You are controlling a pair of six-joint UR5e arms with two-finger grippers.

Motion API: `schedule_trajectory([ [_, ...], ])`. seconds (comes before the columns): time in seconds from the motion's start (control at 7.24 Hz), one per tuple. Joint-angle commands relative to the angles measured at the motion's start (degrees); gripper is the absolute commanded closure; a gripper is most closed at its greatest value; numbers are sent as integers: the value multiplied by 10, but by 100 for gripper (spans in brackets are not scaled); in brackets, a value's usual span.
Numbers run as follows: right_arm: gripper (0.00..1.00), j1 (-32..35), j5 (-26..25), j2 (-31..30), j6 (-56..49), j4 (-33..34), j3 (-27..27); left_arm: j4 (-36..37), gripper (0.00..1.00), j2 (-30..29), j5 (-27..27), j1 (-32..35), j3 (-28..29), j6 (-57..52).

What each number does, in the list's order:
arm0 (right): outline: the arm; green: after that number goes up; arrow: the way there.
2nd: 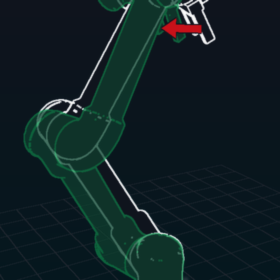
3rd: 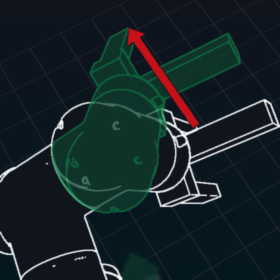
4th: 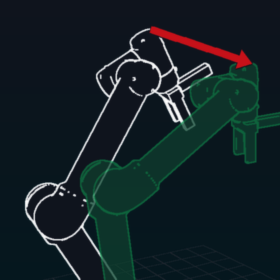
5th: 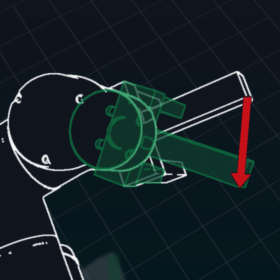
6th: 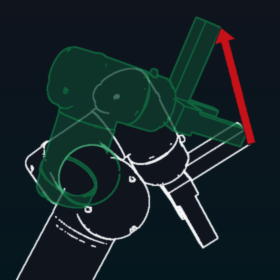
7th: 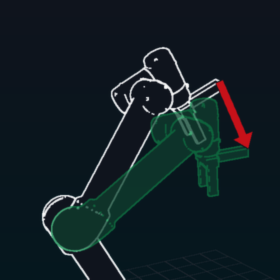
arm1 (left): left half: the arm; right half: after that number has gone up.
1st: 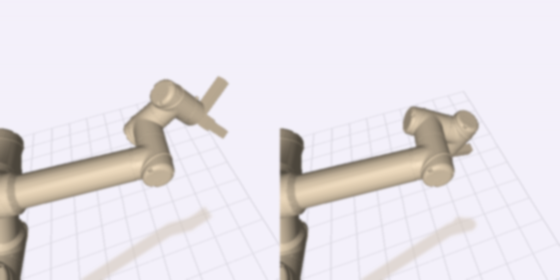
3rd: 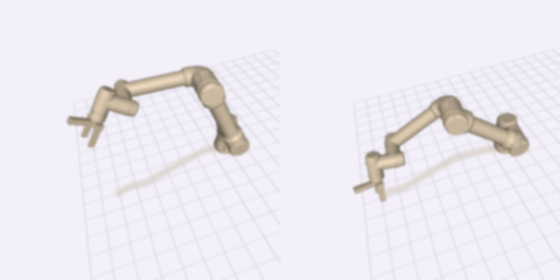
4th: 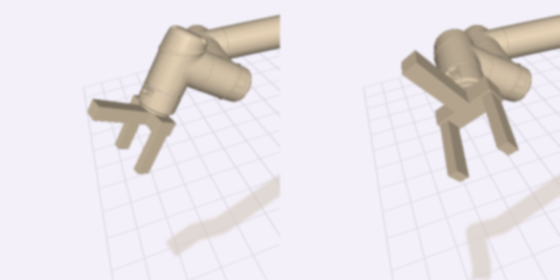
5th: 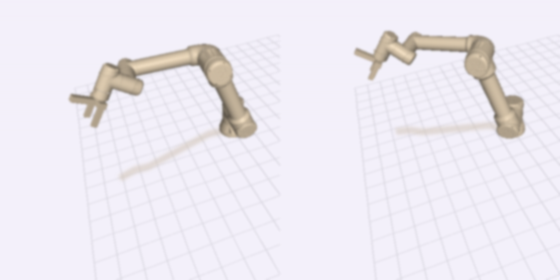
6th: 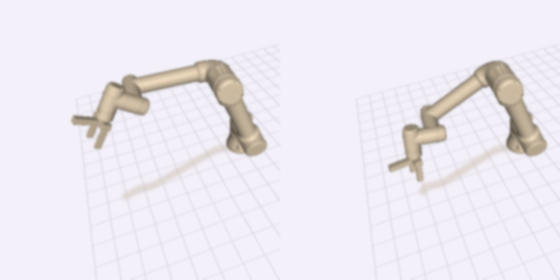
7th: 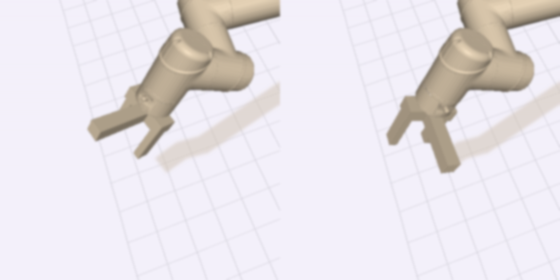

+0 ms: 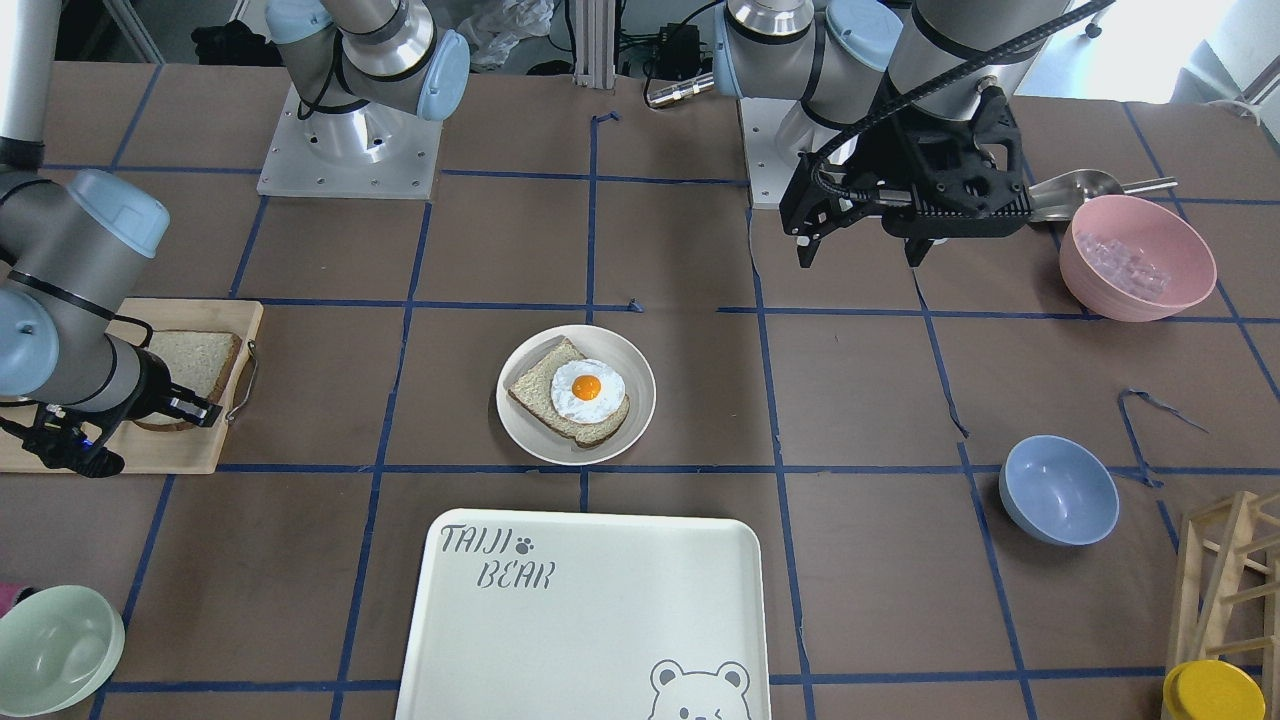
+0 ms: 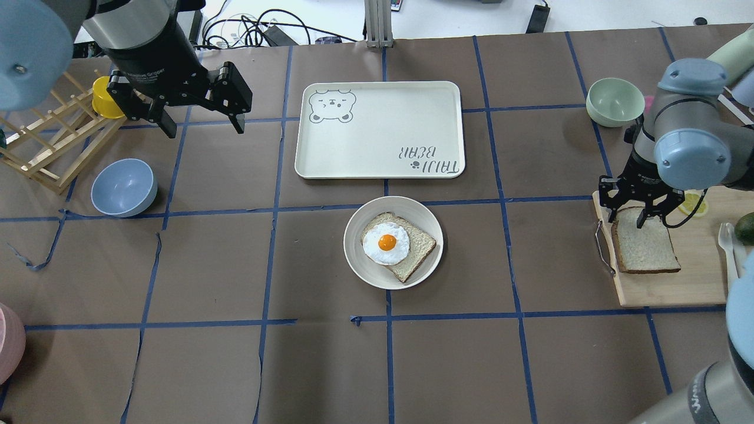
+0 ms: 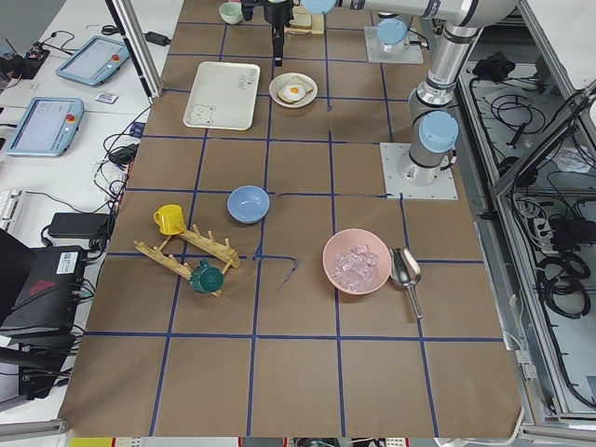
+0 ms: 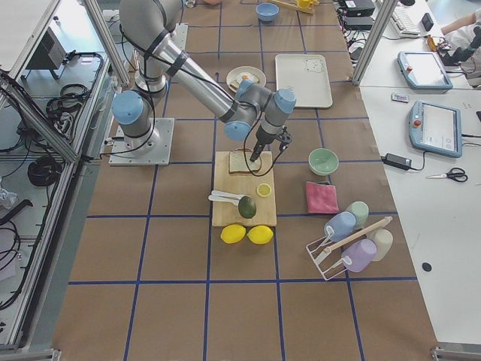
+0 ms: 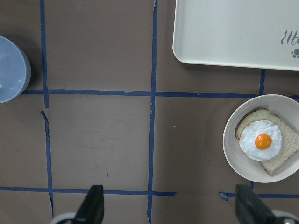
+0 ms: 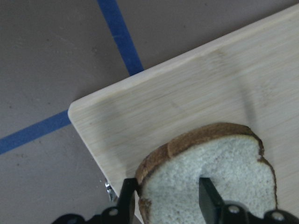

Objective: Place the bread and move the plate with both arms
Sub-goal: 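Lower the right gripper and grasp the bread slice by its edge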

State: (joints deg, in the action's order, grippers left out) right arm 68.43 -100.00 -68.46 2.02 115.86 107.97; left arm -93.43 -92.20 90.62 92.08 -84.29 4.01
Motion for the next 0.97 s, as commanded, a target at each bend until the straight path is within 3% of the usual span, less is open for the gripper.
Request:
schedule_trajectory([
  [0.0,44,-1,1,11,0,8,-2,0,0,0,0,0,0,0],
  [0.14,51,-1,0,11,0,8,-2,0,0,0,0,0,0,0],
  [0.28,89,-1,1,11,1,6,-3,0,0,0,0,0,0,0],
  [0.41,100,-1,2,10,-1,2,-3,0,0,0,0,-1,0,-1],
  [0.83,100,0,2,3,-1,-19,-5,0,0,0,0,-1,0,-1],
])
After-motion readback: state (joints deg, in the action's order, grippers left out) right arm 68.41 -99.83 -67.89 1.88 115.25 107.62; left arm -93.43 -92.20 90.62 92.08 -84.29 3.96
